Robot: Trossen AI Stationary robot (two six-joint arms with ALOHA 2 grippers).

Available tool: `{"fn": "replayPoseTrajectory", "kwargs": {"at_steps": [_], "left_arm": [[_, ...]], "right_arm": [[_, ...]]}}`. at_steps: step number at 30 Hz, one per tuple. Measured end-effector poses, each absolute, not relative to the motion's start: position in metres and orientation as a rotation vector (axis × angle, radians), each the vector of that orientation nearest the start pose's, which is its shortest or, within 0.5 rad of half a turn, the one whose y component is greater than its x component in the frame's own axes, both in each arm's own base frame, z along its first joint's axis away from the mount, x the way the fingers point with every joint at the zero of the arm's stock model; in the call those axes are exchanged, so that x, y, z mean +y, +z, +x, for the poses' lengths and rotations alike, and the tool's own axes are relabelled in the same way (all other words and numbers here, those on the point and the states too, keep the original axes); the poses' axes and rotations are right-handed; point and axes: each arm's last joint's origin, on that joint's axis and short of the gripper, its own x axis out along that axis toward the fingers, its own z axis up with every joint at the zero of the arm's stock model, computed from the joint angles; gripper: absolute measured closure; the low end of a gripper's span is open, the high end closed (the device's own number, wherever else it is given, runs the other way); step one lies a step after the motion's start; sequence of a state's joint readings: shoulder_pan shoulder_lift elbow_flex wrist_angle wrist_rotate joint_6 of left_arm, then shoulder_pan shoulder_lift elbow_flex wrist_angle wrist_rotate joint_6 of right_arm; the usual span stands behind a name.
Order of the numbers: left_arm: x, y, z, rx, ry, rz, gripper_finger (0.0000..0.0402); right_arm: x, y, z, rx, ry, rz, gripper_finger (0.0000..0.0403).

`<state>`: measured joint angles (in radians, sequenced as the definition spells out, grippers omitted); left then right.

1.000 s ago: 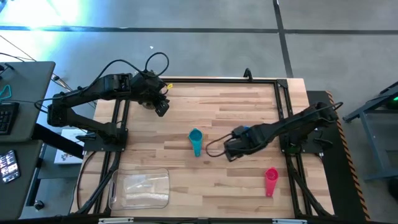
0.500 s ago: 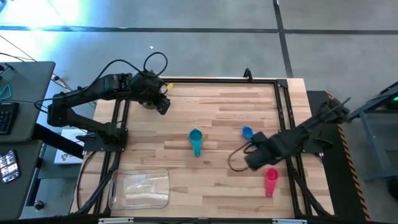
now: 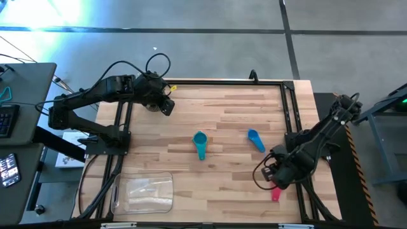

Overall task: Nest measuring cups in basket
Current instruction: Stack the red measuring cup on the light blue measuring cup

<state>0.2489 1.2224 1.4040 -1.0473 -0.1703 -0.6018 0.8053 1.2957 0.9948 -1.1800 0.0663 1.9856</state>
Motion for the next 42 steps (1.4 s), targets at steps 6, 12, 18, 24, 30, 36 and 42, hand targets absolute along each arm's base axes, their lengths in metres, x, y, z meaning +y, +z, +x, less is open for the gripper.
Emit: {"fn": "replayPoseTrajectory", "kwargs": {"at_steps": [6, 12, 18, 24, 30, 36, 42], "left_arm": [[0.060, 0.382, 0.215, 0.726, 0.643, -0.589, 0.0296], [0.060, 0.382, 0.215, 0.726, 0.643, -0.589, 0.0295], [0.060, 0.382, 0.215, 0.725, 0.643, -0.589, 0.0296], [0.060, 0.382, 0.215, 0.726, 0.643, -0.588, 0.0296], [0.060, 0.382, 0.215, 0.726, 0.643, -0.587, 0.0296], [0.060, 0.382, 0.215, 0.722, 0.659, -0.577, 0.0296], [0.060, 0.382, 0.214, 0.720, 0.666, -0.573, 0.0296]], "right_arm": [[0.155, 0.222, 0.143, 1.276, -0.828, 1.040, 0.0286], [0.157, 0.200, 0.142, 1.278, -0.804, 1.122, 0.0286], [0.156, 0.184, 0.139, 1.329, -0.802, 1.173, 0.0286], [0.160, 0.176, 0.141, 1.358, -0.820, 1.157, 0.0286], [0.165, 0.160, 0.144, 1.409, -0.874, 1.105, 0.0286], [0.166, 0.153, 0.146, 1.412, -0.909, 1.081, 0.0286], [0.167, 0.151, 0.147, 1.417, -0.914, 1.076, 0.0329]]}}
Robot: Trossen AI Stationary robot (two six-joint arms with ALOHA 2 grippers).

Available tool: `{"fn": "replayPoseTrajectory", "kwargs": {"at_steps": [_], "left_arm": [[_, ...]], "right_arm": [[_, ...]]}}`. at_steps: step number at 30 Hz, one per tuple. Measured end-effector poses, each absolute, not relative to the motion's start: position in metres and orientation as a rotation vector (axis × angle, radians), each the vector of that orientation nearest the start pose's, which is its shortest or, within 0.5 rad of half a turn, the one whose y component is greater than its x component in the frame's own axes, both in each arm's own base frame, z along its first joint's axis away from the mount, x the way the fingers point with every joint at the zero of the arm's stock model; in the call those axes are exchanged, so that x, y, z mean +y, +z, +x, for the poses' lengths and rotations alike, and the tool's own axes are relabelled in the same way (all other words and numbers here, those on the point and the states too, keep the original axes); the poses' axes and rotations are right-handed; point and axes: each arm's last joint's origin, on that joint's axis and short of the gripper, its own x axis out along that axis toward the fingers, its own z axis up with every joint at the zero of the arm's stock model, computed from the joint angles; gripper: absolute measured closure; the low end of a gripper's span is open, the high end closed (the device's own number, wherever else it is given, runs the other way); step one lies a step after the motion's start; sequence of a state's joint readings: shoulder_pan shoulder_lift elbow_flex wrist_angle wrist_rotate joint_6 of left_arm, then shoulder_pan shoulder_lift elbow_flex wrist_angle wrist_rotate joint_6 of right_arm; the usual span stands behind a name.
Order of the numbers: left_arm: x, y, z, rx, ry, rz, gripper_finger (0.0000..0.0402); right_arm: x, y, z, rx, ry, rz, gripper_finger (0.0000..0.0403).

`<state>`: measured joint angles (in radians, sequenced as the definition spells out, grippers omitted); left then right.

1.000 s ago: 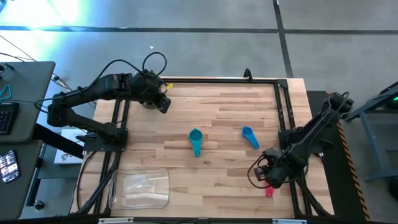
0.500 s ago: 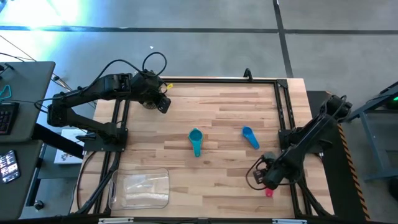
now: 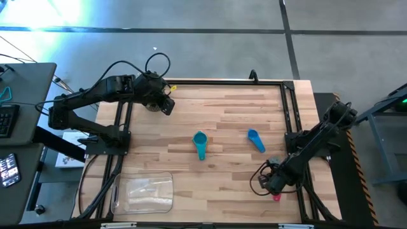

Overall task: Nest measuring cups in basket
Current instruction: Stack the red measuring cup on the light blue measuring cup

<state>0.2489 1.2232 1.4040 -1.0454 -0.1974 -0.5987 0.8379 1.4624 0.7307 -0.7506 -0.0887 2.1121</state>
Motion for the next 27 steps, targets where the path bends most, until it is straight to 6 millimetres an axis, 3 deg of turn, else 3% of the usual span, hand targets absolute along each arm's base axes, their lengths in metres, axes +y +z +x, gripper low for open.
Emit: {"fn": "replayPoseTrajectory", "kwargs": {"at_steps": [5, 14, 20, 27], "left_arm": [[0.060, 0.382, 0.214, 0.720, 0.666, -0.574, 0.0296], [0.060, 0.382, 0.214, 0.720, 0.667, -0.574, 0.0295], [0.060, 0.382, 0.214, 0.720, 0.666, -0.574, 0.0296], [0.060, 0.381, 0.214, 0.727, 0.656, -0.579, 0.0296]], "right_arm": [[0.168, 0.151, 0.148, 1.418, -0.897, 1.077, 0.0393], [0.170, 0.160, 0.154, 1.378, -0.869, 1.122, 0.0397], [0.166, 0.187, 0.179, 1.256, -0.835, 1.122, 0.0400], [0.140, 0.213, 0.215, 1.094, -0.811, 1.070, 0.0400]]}}
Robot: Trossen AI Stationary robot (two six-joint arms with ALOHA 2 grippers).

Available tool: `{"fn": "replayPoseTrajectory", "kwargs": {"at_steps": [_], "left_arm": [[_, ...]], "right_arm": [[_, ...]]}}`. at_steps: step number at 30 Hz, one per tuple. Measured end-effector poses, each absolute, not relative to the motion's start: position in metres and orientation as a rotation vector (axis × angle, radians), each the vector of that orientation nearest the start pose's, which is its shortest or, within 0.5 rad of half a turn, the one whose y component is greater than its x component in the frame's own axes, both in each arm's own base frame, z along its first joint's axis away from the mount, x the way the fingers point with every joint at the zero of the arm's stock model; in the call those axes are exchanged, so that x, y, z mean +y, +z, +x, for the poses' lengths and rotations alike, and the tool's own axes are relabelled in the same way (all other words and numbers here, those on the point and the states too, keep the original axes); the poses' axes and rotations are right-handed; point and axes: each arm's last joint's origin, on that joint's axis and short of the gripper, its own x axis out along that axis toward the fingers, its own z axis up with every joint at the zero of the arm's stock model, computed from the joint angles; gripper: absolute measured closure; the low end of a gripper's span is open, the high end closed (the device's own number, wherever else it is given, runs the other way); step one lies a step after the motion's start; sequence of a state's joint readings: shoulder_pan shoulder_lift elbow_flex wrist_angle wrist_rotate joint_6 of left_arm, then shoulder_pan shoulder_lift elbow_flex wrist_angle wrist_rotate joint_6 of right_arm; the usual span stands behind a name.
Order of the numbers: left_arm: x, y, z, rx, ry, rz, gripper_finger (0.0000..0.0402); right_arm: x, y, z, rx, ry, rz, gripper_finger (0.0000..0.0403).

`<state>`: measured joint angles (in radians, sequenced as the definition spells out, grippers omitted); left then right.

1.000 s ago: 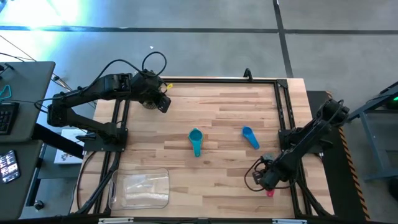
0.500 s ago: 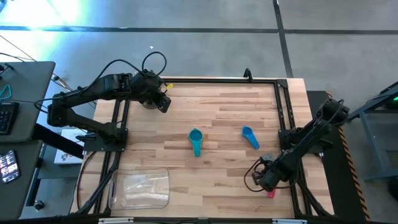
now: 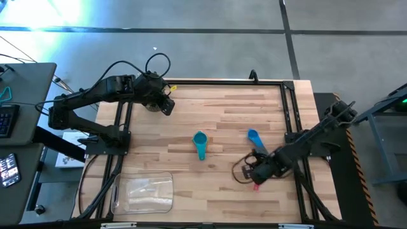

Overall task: Nest measuring cups in basket
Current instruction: Stack the red measuring cup on the light blue measuring cup

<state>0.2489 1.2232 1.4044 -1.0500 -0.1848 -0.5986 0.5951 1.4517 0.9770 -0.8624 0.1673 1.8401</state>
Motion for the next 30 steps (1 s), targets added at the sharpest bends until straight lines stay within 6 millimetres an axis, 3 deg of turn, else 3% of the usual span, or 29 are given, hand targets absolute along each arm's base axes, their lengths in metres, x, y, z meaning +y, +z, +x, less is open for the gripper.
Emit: {"fn": "replayPoseTrajectory", "kwargs": {"at_steps": [6, 19, 30], "left_arm": [[0.058, 0.387, 0.206, 0.712, 0.633, -0.552, 0.0296], [0.048, 0.410, 0.167, 0.595, 0.587, -0.504, 0.0296], [0.044, 0.417, 0.153, 0.563, 0.565, -0.465, 0.0296]], "right_arm": [[0.114, 0.227, 0.241, 0.991, -0.775, 1.053, 0.0400], [0.055, 0.260, 0.292, 0.677, -0.649, 1.005, 0.0401], [0.012, 0.276, 0.314, 0.460, -0.564, 1.007, 0.0401]]}}
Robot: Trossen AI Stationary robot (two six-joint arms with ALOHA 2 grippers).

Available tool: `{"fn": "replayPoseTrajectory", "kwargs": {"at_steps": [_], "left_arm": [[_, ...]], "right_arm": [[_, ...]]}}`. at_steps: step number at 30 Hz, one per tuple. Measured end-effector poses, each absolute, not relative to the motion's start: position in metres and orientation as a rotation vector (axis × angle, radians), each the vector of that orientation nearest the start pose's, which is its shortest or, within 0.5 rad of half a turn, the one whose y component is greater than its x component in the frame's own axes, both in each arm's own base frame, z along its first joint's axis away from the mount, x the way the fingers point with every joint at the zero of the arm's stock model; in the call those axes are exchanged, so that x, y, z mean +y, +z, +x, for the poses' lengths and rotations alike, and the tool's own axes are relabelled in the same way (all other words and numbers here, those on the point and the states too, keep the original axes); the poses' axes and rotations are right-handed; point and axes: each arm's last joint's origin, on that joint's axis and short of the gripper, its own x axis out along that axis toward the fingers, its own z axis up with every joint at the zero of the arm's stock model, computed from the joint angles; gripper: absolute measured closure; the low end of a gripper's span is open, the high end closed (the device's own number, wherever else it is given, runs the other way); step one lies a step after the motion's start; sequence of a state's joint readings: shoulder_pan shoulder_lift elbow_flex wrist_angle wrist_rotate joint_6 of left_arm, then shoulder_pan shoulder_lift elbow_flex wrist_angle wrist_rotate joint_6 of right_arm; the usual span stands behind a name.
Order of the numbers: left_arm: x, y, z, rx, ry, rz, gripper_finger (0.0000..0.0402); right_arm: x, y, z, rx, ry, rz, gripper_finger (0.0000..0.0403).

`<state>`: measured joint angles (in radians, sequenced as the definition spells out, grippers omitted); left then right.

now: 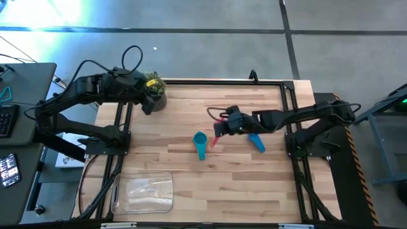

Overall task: Nest measuring cups in basket
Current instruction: Stack the red measuring cup on the light blue measuring cup

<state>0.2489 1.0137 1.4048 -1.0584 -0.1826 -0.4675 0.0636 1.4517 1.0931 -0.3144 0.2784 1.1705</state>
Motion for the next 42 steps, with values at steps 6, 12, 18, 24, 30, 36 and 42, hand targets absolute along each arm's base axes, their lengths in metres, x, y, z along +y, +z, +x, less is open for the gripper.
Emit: {"fn": "replayPoseTrajectory", "kwargs": {"at_steps": [6, 12, 18, 24, 30, 36, 42], "left_arm": [[0.044, 0.417, 0.153, 0.568, 0.561, -0.443, 0.0296], [0.045, 0.417, 0.153, 0.576, 0.553, -0.415, 0.0296], [0.045, 0.417, 0.153, 0.581, 0.547, -0.398, 0.0296], [0.045, 0.417, 0.153, 0.581, 0.547, -0.397, 0.0296], [0.045, 0.417, 0.153, 0.581, 0.547, -0.398, 0.0296], [0.045, 0.417, 0.153, 0.581, 0.547, -0.398, 0.0296], [0.045, 0.417, 0.153, 0.580, 0.551, -0.397, 0.0296]], "right_arm": [[-0.001, 0.286, 0.321, 0.344, -0.521, 0.995, 0.0401], [-0.007, 0.294, 0.325, 0.262, -0.480, 0.963, 0.0401], [-0.009, 0.299, 0.327, 0.219, -0.453, 0.937, 0.0401], [-0.010, 0.325, 0.337, 0.249, -0.452, 0.856, 0.0401], [-0.016, 0.341, 0.356, 0.428, -0.492, 0.812, 0.0401], [-0.014, 0.338, 0.384, 0.589, -0.459, 0.823, 0.0401], [-0.001, 0.315, 0.403, 0.806, -0.527, 0.830, 0.0401]]}}
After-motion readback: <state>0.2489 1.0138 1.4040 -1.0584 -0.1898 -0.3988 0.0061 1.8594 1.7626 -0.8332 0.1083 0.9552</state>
